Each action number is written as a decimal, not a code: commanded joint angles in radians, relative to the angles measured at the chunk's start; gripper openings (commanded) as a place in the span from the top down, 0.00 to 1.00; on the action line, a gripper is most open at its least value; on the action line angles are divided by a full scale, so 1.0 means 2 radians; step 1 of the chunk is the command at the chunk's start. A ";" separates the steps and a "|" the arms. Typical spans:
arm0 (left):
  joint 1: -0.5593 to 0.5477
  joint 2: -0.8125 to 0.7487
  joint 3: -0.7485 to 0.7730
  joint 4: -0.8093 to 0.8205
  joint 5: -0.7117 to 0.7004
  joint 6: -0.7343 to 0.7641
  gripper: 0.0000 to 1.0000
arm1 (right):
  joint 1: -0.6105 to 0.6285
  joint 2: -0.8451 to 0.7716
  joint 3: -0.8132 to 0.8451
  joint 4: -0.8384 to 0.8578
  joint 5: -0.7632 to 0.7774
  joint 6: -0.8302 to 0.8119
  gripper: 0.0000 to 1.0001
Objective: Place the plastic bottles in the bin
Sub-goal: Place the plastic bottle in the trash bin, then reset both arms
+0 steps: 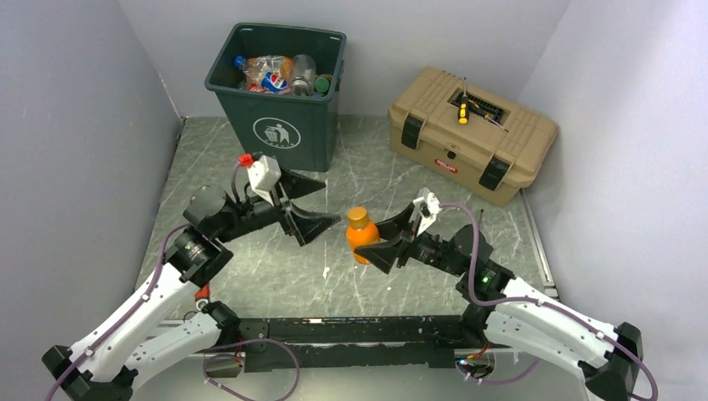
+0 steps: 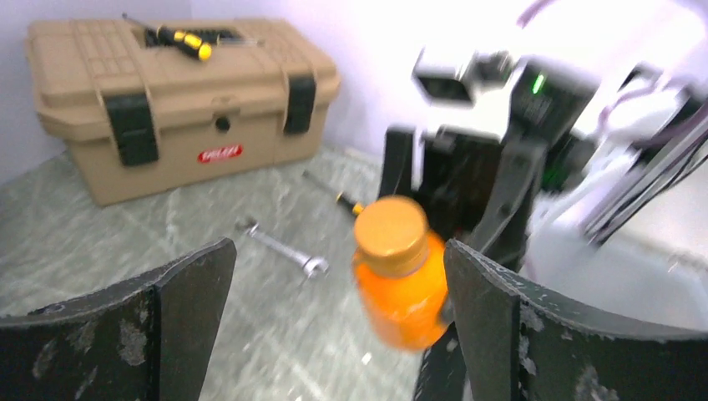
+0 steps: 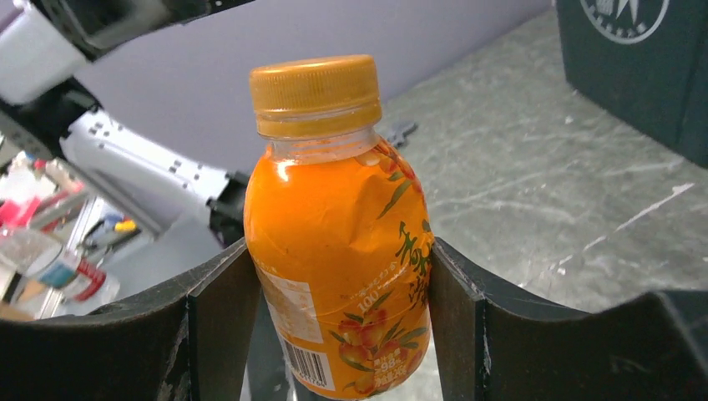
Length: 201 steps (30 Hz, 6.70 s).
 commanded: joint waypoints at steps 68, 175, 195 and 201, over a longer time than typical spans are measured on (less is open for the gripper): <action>0.297 0.288 0.442 -0.006 -0.160 -0.123 1.00 | 0.080 -0.146 0.040 -0.316 0.543 0.126 0.00; 0.213 0.140 -0.148 0.000 -0.482 0.039 0.01 | 0.080 0.015 -0.012 -0.098 0.704 0.032 0.00; 0.313 0.358 -0.285 0.502 -0.340 0.145 0.01 | -0.262 0.255 -0.114 0.306 0.511 -0.224 0.00; 0.335 0.408 -0.296 0.560 -0.301 0.132 0.01 | -0.298 0.352 -0.141 0.423 0.487 -0.257 0.00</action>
